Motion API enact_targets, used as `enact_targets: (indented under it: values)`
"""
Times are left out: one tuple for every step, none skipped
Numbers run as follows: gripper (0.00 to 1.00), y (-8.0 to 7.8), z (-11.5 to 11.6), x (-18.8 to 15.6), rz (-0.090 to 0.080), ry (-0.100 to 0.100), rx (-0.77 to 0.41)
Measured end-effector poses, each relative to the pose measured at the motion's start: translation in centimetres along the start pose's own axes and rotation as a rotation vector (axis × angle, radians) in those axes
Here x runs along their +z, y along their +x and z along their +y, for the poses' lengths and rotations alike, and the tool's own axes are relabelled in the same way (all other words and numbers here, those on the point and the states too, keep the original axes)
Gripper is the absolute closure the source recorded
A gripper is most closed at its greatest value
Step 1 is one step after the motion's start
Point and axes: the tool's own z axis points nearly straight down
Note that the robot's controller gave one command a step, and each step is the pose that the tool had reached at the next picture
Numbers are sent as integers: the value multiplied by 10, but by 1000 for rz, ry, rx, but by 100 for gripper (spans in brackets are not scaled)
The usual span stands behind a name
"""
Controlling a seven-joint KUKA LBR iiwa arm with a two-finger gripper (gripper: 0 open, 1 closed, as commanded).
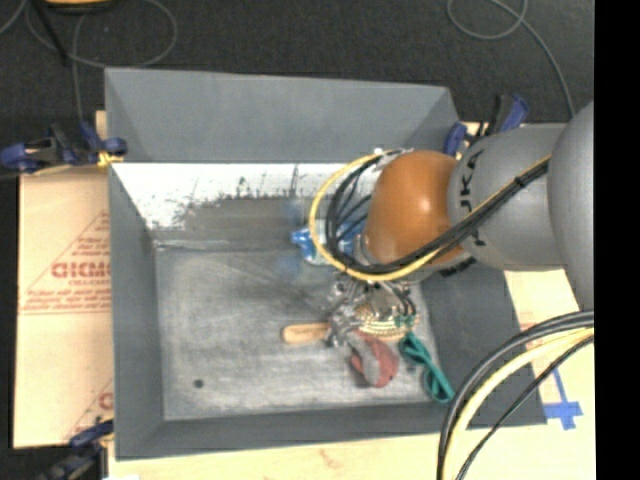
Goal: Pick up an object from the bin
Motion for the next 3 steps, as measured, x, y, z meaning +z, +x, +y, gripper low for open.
enact_targets:
  values:
    - [100, -6, 3, -148, 0, 1, -16]
    - [100, -6, 4, -147, 3, -1, -15]
    - [0, -27, 13, -68, 9, -2, -233]
